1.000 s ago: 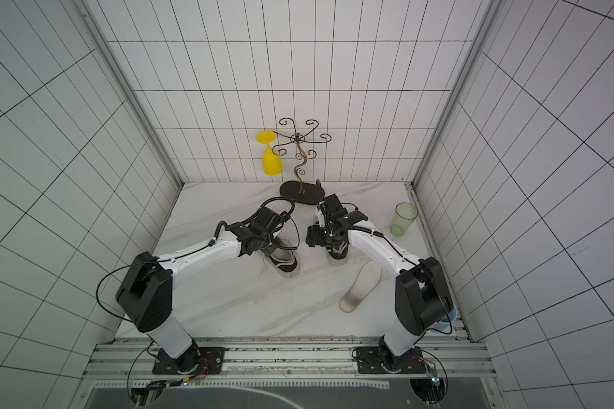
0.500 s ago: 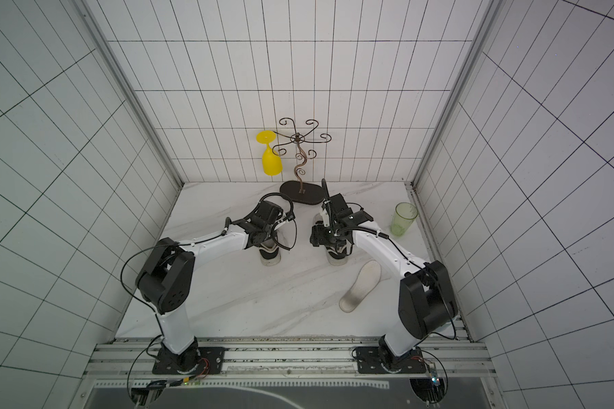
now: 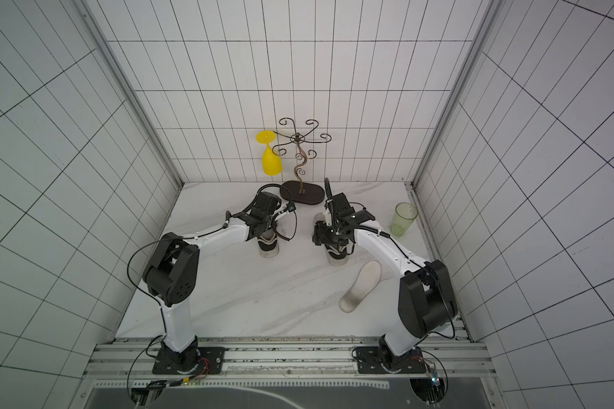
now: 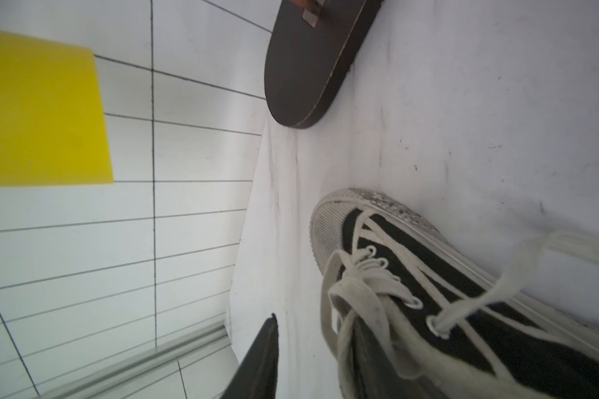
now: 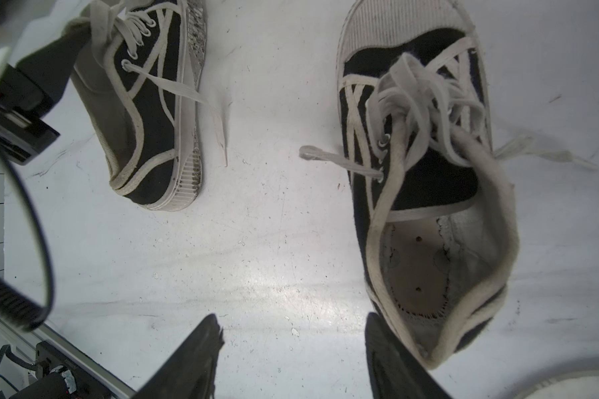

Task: Insert the insole into the shoe
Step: Move the shoe to the center of the board.

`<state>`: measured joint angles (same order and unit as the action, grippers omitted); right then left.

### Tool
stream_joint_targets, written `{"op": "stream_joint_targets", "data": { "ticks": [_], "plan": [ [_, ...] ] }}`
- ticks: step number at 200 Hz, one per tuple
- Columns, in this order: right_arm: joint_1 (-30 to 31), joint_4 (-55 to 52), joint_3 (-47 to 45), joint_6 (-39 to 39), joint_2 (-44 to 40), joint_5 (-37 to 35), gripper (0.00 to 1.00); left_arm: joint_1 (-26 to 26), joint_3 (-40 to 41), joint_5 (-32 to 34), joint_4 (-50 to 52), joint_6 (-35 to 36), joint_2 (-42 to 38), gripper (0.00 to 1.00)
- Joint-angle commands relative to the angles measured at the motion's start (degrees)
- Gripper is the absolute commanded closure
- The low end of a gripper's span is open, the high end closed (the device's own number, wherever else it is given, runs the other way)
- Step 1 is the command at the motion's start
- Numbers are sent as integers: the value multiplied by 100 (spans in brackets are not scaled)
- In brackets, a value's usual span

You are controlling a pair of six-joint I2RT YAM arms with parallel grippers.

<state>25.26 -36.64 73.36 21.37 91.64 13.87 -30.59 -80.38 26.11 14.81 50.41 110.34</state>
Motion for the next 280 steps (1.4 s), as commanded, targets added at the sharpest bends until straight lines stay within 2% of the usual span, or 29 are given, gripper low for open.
{"op": "stream_joint_targets", "data": {
  "ticks": [1,19,47,64,87,101,113,129,146,201,217,246,280],
  "plan": [
    [-112,-125,-33,-123,32,-137,33,-4,-248,131,-5,-320,-357,52],
    [-194,-125,-41,-165,-13,-211,33,-38,-309,-27,364,-567,-671,51],
    [-383,-108,-142,-279,-83,-348,34,-206,-561,-399,871,-1613,-1140,50],
    [-552,-91,-279,-352,-135,-463,37,-484,-809,-454,1208,-2747,-1343,50],
    [-880,16,-540,-363,-289,-520,44,-870,-719,-809,1294,-4690,-1693,52],
    [-1061,184,-764,-328,-330,-536,51,-967,-314,-1397,1039,-5705,-2011,54],
    [-1174,357,-898,-292,-282,-505,56,-998,186,-1644,637,-6605,-2280,55],
    [-1216,630,-994,-247,-148,-504,57,-1033,856,-1960,102,-7262,-2583,57],
    [-1215,908,-1017,-214,43,-502,58,-1154,1196,-1953,-32,-7379,-2735,58],
    [-1216,1383,-934,-312,635,-272,57,-1203,1356,-1774,642,-7412,-2547,58],
    [-1215,1482,-914,-364,850,-353,65,-1198,1381,-1837,761,-7553,-2518,58],
    [-1179,1556,-888,-564,985,-341,90,-1199,1319,-1769,998,-7600,-2465,57],
    [-735,1522,-1035,-835,592,-324,98,-1198,1216,-1763,1143,-7434,-2389,56]
  ]
}}
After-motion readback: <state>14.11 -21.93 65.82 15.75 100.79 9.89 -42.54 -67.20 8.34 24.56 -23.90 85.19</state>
